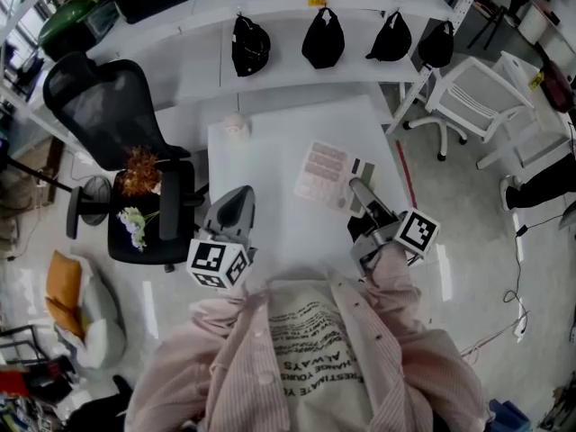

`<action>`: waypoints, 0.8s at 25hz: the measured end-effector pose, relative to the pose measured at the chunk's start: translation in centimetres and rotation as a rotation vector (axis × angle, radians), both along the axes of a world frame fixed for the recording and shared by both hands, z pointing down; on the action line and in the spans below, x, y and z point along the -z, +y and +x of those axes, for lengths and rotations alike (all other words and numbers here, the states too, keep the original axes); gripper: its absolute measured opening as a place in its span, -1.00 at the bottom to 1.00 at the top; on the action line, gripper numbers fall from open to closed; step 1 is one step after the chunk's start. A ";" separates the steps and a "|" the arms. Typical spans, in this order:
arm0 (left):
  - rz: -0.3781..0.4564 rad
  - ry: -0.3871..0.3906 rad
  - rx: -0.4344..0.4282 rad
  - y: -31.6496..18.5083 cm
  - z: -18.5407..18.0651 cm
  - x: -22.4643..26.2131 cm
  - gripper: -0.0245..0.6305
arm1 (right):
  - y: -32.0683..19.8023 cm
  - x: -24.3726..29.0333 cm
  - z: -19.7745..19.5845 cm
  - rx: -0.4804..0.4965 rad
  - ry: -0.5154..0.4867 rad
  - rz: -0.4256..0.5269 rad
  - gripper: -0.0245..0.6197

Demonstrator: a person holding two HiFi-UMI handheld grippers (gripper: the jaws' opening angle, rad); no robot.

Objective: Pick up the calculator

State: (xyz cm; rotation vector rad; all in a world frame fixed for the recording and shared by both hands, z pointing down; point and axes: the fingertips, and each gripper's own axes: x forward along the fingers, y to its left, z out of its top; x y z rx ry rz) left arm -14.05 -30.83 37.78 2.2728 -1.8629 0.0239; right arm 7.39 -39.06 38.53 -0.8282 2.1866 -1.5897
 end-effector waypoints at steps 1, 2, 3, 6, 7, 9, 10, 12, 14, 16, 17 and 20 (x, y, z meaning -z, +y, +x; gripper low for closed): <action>0.001 -0.001 0.000 0.0 0.0 0.0 -0.92 | 0.0 0.0 0.0 -0.001 0.001 0.002 -0.65; 0.002 -0.003 -0.001 0.0 0.0 0.1 -0.92 | 0.0 0.1 0.0 -0.002 0.000 0.002 -0.65; 0.002 -0.005 -0.001 0.0 0.0 0.1 -0.92 | 0.0 0.1 0.0 -0.004 -0.002 0.001 -0.65; 0.001 -0.006 -0.004 0.0 0.0 0.1 -0.92 | 0.0 0.2 0.1 -0.008 -0.002 -0.001 -0.65; 0.000 -0.007 -0.004 0.0 0.0 0.0 -0.92 | 0.0 0.1 0.1 -0.009 -0.001 -0.001 -0.65; -0.002 -0.007 -0.004 0.0 0.0 0.0 -0.92 | 0.0 0.1 0.1 -0.009 -0.004 -0.005 -0.65; -0.003 -0.005 -0.004 0.0 0.0 0.0 -0.92 | 0.0 0.1 0.0 -0.009 -0.007 -0.007 -0.65; -0.008 -0.001 -0.004 -0.1 0.0 -0.2 -0.92 | 0.0 0.0 0.0 -0.009 -0.007 -0.011 -0.65; -0.013 0.001 -0.004 -0.2 0.0 -0.5 -0.92 | -0.1 -0.2 0.1 -0.010 -0.005 -0.014 -0.65; -0.016 0.002 -0.004 -0.2 0.0 -0.6 -0.92 | -0.1 -0.3 0.1 -0.011 0.002 -0.016 -0.65; -0.017 0.003 -0.005 -0.2 0.0 -0.6 -0.92 | -0.1 -0.3 0.2 -0.012 0.004 -0.017 -0.65; -0.019 0.003 -0.005 -0.2 0.0 -0.6 -0.92 | -0.1 -0.3 0.2 -0.015 0.000 -0.022 -0.65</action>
